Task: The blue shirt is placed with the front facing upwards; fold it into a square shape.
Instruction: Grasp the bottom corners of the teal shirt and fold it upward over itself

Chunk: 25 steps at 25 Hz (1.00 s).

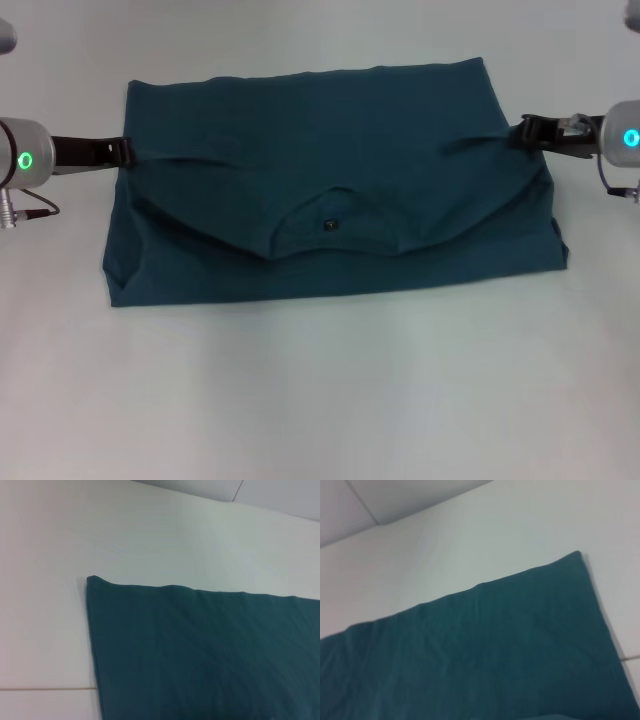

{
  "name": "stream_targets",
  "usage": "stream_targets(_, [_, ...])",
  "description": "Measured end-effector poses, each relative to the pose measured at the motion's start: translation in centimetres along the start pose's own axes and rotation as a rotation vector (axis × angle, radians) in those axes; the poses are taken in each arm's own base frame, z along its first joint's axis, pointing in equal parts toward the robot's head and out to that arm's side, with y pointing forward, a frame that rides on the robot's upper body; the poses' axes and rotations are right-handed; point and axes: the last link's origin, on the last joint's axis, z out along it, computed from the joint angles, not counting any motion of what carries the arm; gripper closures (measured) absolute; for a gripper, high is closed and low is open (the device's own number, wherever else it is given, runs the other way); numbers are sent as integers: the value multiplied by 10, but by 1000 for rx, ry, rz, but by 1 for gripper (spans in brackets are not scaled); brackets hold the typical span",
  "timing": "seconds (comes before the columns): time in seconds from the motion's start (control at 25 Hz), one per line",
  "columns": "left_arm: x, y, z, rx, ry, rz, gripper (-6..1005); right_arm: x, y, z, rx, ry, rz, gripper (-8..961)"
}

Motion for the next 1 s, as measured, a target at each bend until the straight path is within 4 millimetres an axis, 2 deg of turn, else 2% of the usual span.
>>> stream_targets(0.2, [4,2,0,16,30,2,998,-7,12,4,7,-5,-56,878])
stream_targets(0.52, [14,-8,-11,58,80,-51,997,-15,12,2,8,-25,-56,876])
stream_targets(1.0, [6,8,1,70,63,56,998,-15,13,8,54,-63,-93,873])
